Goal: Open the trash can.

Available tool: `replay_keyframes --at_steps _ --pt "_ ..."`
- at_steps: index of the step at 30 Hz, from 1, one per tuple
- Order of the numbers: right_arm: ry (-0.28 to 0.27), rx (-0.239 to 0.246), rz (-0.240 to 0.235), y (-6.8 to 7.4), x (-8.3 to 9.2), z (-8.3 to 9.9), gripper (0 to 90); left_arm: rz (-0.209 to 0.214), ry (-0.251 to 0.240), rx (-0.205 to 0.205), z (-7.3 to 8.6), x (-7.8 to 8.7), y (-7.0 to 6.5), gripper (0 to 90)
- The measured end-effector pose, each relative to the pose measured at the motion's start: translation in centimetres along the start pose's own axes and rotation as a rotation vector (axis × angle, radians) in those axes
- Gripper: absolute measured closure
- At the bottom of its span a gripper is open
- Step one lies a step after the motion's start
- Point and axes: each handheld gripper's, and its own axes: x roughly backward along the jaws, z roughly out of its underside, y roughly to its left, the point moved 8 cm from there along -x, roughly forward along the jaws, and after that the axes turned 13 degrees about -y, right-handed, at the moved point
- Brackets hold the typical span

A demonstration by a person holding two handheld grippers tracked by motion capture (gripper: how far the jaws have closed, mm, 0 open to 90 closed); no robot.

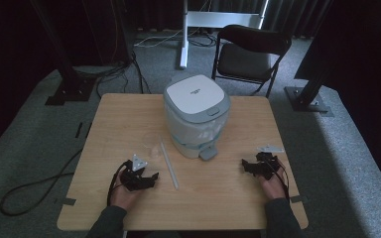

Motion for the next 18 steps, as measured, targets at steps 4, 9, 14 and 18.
replay_keyframes --at_steps 4,9,14,18 --pt "0.0 -0.001 0.001 0.01 0.0 0.0 11.9 -0.001 0.0 0.001 -0.01 -0.01 0.0 28.5" --pt "-0.002 -0.01 0.016 0.11 -0.07 -0.05 12.2 -0.002 -0.001 0.002 0.0 -0.01 -0.02 28.5" --pt "-0.001 -0.004 0.005 0.19 -0.07 -0.05 12.3 -0.002 -0.001 0.002 0.0 -0.01 -0.02 28.5" --pt "-0.005 -0.003 0.002 0.15 -0.1 -0.1 13.7 -0.003 -0.001 0.002 -0.02 -0.03 -0.01 28.5"
